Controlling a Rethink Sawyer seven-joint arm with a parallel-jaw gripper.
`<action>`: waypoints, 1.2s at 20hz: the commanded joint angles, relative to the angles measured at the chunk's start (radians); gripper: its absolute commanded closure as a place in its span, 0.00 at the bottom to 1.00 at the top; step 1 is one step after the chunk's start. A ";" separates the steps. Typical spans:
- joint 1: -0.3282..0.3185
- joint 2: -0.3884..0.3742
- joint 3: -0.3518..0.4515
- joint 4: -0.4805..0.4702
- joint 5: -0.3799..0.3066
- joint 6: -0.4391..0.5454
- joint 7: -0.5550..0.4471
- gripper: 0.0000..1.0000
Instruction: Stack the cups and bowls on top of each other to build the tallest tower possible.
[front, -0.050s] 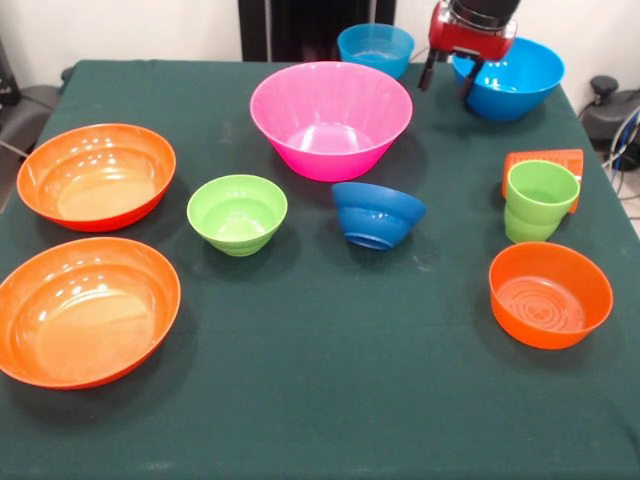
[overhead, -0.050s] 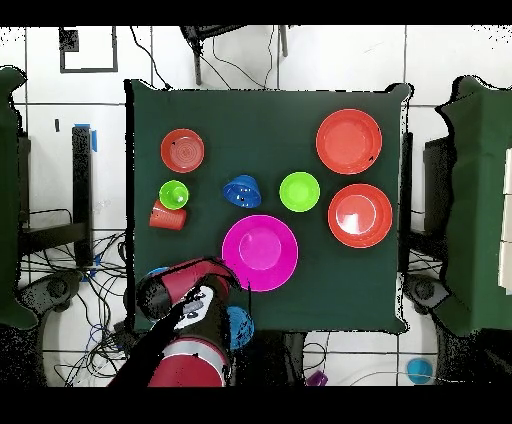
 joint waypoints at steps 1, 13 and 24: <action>-0.027 -0.079 0.048 -0.093 -0.049 0.153 -0.071 0.00; -0.144 -0.222 0.148 -0.077 -0.045 0.326 -0.151 0.00; -0.149 -0.179 0.152 -0.052 -0.108 0.238 -0.113 0.00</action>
